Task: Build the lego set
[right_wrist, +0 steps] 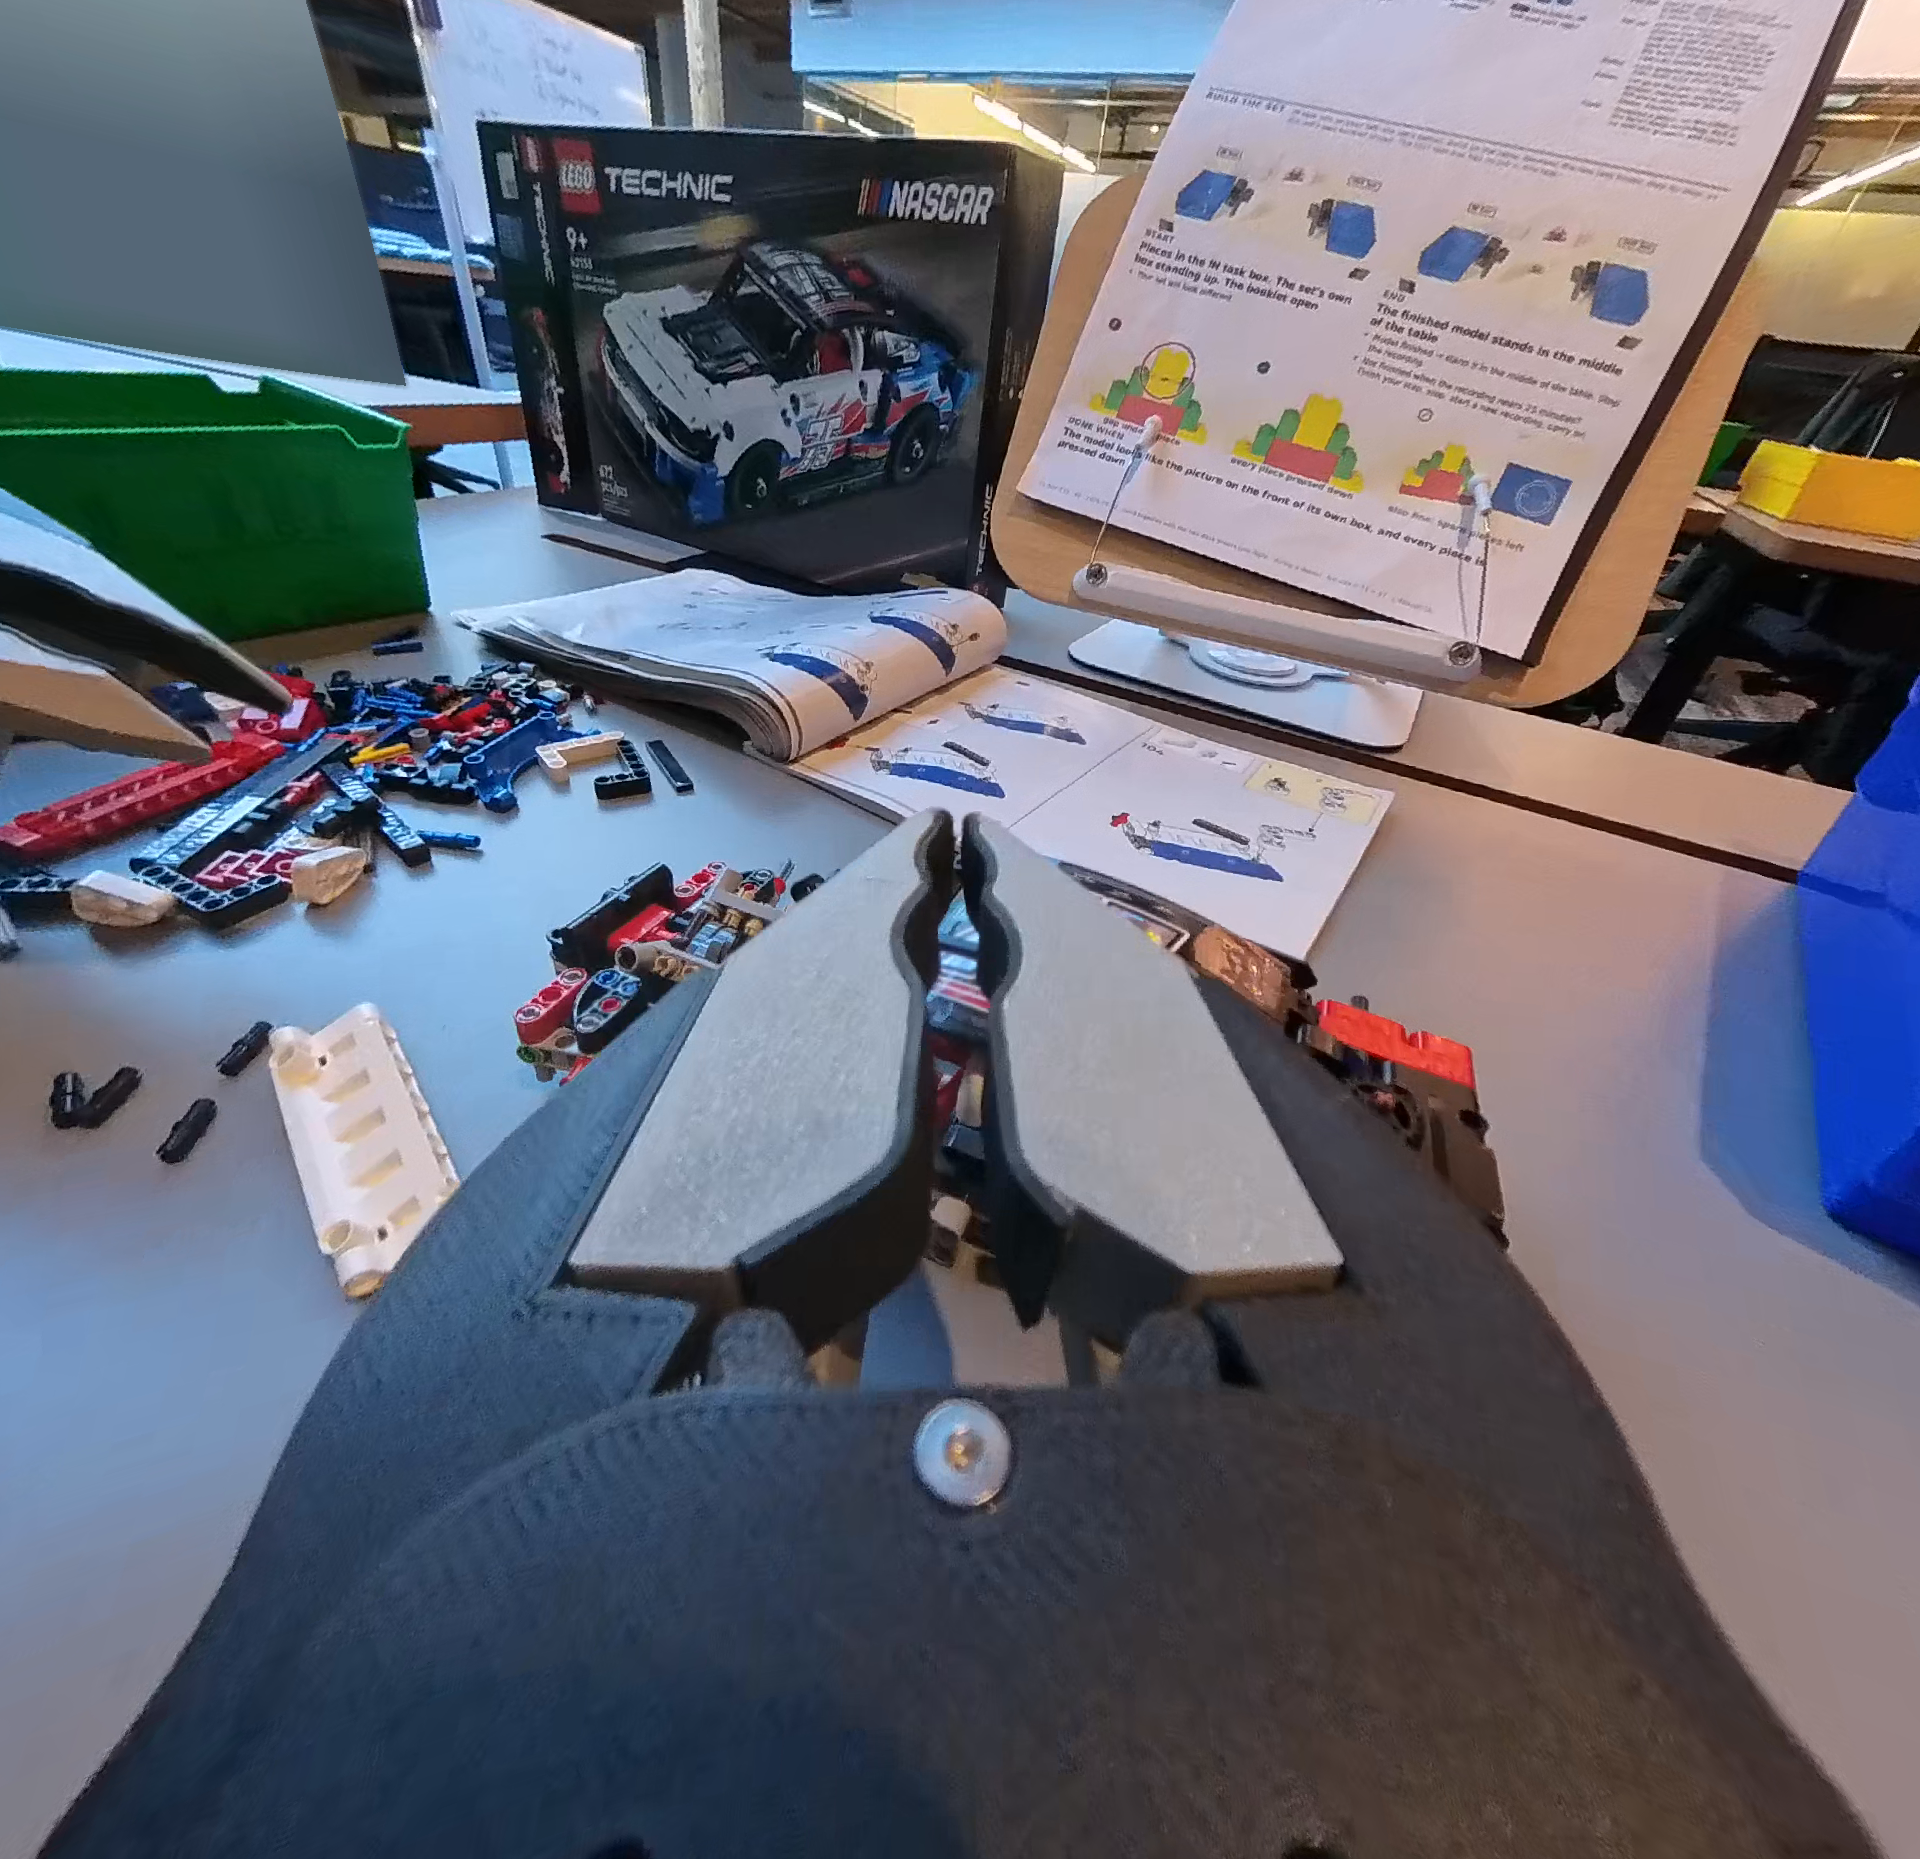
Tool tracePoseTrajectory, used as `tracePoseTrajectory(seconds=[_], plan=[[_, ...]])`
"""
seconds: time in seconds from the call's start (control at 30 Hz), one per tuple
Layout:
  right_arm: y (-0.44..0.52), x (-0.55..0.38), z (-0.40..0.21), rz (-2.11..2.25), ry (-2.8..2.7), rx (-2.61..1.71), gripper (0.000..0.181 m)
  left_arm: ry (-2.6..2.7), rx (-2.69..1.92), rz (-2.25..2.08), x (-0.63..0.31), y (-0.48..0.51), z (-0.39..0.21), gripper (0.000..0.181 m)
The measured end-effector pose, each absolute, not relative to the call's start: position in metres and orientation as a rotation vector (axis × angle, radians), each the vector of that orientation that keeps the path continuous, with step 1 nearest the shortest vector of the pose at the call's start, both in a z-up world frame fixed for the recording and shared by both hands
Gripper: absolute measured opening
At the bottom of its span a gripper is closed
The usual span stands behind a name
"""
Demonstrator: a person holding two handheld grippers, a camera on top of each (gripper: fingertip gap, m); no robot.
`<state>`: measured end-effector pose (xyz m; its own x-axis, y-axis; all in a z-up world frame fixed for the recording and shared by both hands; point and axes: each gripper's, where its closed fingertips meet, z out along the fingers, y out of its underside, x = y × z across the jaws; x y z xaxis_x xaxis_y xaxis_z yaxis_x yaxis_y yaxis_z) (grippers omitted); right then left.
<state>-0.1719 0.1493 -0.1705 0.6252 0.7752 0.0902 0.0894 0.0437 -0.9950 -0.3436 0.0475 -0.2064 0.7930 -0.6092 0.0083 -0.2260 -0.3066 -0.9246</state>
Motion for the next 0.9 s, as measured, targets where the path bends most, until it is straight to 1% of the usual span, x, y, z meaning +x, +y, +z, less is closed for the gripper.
tracePoseTrajectory(seconds=[0.37, 0.63, 0.67, 0.73, 0.77, 0.83, 0.9], plan=[[0.150, -0.168, -0.165, 0.665, -0.741, -1.442, 0.000, 0.649, -1.866, -0.439, -0.338, 0.047, -0.206, 0.023], [0.143, -0.176, -0.166, 0.708, -0.783, -1.434, 0.000, 0.619, -1.857, -0.393, -0.347, 0.054, -0.203, 0.027], [0.142, -0.177, -0.167, 0.715, -0.790, -1.434, 0.000, 0.608, -1.857, -0.393, -0.348, 0.056, -0.202, 0.031], [0.141, -0.180, -0.168, 0.731, -0.803, -1.437, 0.000, 0.570, -1.874, -0.389, -0.352, 0.062, -0.203, 0.052], [0.140, -0.181, -0.168, 0.735, -0.808, -1.439, 0.000, 0.567, -1.894, -0.404, -0.352, 0.063, -0.204, 0.059], [0.139, -0.183, -0.170, 0.741, -0.822, -1.444, 0.000, 0.596, -1.922, -0.441, -0.350, 0.061, -0.204, 0.069], [0.138, -0.185, -0.170, 0.743, -0.832, -1.442, 0.000, 0.625, -1.904, -0.437, -0.352, 0.060, -0.198, 0.073]])
